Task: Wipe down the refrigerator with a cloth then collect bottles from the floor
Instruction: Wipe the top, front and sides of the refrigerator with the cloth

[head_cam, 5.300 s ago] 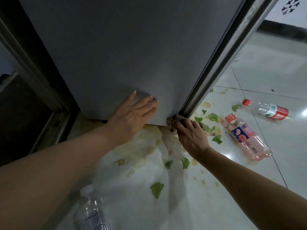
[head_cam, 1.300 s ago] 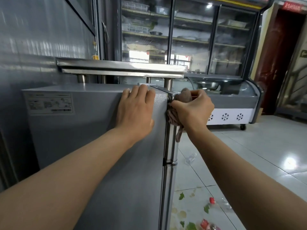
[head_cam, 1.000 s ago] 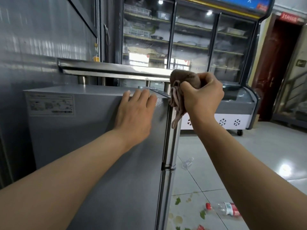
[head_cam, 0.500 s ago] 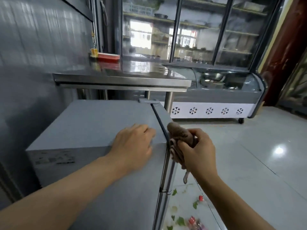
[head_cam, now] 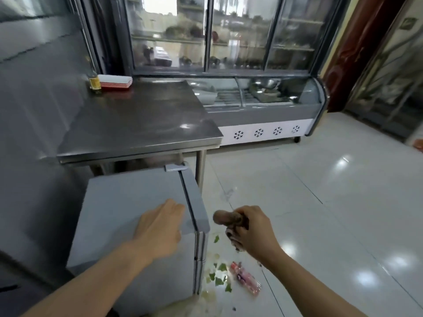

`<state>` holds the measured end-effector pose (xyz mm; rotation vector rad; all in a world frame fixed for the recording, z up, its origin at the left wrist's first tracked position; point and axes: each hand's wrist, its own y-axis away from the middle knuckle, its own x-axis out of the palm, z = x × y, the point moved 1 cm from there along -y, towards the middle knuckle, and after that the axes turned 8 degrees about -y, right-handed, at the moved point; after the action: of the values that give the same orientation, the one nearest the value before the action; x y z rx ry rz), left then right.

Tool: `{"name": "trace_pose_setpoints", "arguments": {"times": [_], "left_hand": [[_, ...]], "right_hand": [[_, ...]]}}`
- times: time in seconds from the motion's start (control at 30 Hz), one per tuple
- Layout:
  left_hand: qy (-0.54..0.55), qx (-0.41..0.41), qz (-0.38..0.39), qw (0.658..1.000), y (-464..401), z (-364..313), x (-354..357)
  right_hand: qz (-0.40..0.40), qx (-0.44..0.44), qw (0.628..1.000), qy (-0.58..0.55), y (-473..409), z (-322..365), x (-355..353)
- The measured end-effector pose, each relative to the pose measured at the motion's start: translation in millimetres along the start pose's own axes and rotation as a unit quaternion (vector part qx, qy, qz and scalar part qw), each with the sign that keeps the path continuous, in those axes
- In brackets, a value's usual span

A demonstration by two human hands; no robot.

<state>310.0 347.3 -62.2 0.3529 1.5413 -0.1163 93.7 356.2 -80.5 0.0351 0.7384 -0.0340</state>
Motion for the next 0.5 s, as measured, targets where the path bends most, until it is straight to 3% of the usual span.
{"name": "trace_pose_setpoints", "arguments": {"times": [0.23, 0.5], "left_hand": [[-0.028, 0.038, 0.014, 0.999, 20, -40, -75], [-0.014, 0.041, -0.021, 0.999, 7, -117, -115]], "right_hand": [[-0.033, 0.035, 0.999, 0.016, 37, 32, -88], [-0.073, 0.040, 0.997, -0.003, 36, -6, -197]]}}
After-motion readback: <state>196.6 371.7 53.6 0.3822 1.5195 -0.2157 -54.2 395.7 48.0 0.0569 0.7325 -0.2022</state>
